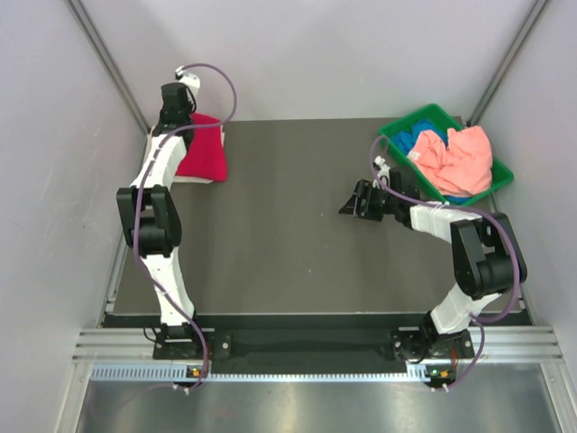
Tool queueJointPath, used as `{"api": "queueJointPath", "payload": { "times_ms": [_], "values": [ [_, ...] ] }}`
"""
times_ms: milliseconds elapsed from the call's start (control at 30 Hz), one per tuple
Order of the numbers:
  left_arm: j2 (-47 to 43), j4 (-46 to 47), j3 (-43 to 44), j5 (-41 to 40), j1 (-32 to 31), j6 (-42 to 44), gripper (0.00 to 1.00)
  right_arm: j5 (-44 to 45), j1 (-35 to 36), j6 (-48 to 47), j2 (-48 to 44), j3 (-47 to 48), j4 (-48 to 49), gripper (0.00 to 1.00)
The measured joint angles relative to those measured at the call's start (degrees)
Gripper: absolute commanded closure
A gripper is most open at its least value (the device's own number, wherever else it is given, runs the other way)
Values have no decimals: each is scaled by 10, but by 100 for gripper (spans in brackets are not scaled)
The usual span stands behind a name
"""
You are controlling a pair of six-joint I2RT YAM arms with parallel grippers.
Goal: Fold and stack the t-shirts
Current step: Neatly place the folded tshirt to the corner
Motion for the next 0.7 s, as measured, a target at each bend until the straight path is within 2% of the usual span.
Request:
{"api": "queueJointPath", "payload": {
  "times_ms": [500, 700],
  "values": [
    [33, 50, -3, -18, 2, 16, 100, 6, 0, -3, 0, 0, -5, 35],
    [95, 102, 7, -53, 12, 33, 100, 10, 0, -5, 0, 0, -9, 35]
  ]
}}
